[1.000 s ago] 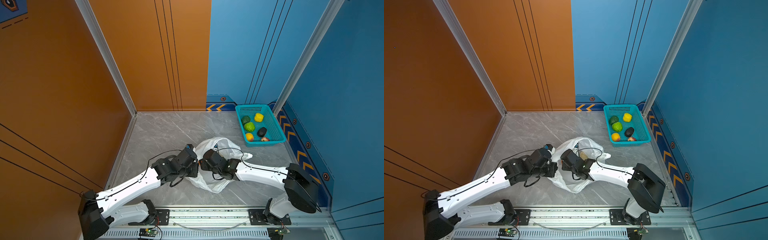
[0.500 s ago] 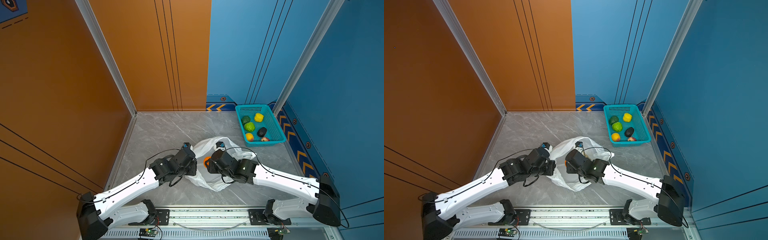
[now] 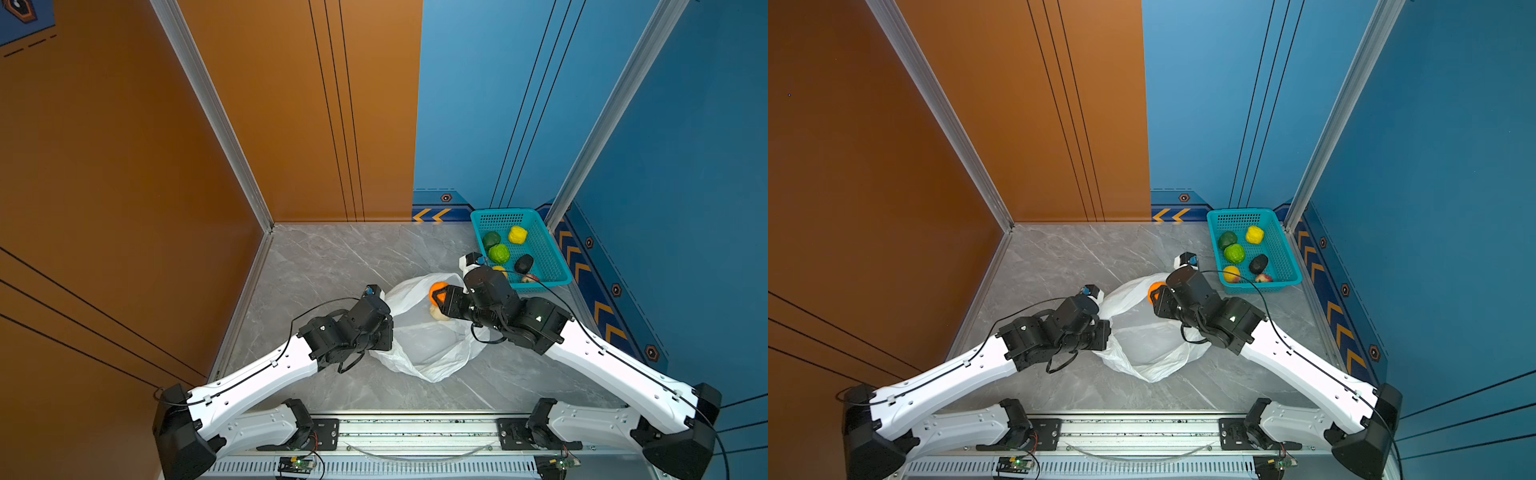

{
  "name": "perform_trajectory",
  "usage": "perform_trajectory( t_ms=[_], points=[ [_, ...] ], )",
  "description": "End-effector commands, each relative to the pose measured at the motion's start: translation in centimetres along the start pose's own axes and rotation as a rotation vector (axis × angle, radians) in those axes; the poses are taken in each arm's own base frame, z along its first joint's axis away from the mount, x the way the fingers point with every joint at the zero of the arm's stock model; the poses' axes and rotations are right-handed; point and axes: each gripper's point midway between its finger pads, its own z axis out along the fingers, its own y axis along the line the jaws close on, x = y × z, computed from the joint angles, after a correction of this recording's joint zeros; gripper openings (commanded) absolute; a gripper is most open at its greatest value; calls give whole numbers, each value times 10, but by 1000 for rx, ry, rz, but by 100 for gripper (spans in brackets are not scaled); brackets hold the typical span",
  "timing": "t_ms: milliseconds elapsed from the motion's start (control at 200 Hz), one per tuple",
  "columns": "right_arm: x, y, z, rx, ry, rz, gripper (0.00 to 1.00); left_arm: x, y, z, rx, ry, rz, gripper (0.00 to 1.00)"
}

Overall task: Untie the knot of the plastic bag and take out the fruit
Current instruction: Place the fruit in the basket.

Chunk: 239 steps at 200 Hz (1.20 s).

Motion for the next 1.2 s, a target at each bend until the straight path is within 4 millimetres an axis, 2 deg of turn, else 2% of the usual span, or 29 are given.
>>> perform_trajectory(
  t_ms=[0,95,235,536,631,756,881,1091,1192],
  points=[
    [-19,-9,-11,-5,8,-18,28,-3,6,-4,-22,-15,-17,0],
    [-48,-32,-10,36,-37,13,28,-3,6,-5,-21,-18,-20,0],
    [-80,-71,-8,87,-87,76,28,-4,6,-7,-17,-25,-21,0],
    [-137,-190,13,257,-233,250,27,-4,5,-9,-10,-32,-22,0],
    [-151,-216,23,308,-252,262,27,-5,5,-12,-3,-41,-23,0],
    [-162,-258,46,389,-233,280,27,-6,4,-14,6,-51,-20,0],
    [-165,-294,68,460,-193,290,27,-5,3,-16,12,-58,-21,0],
    [-165,-332,95,517,-137,294,28,-4,5,-19,14,-72,-26,0],
    [-160,-345,101,549,-108,295,35,-3,6,-19,13,-70,-27,0]
  ],
)
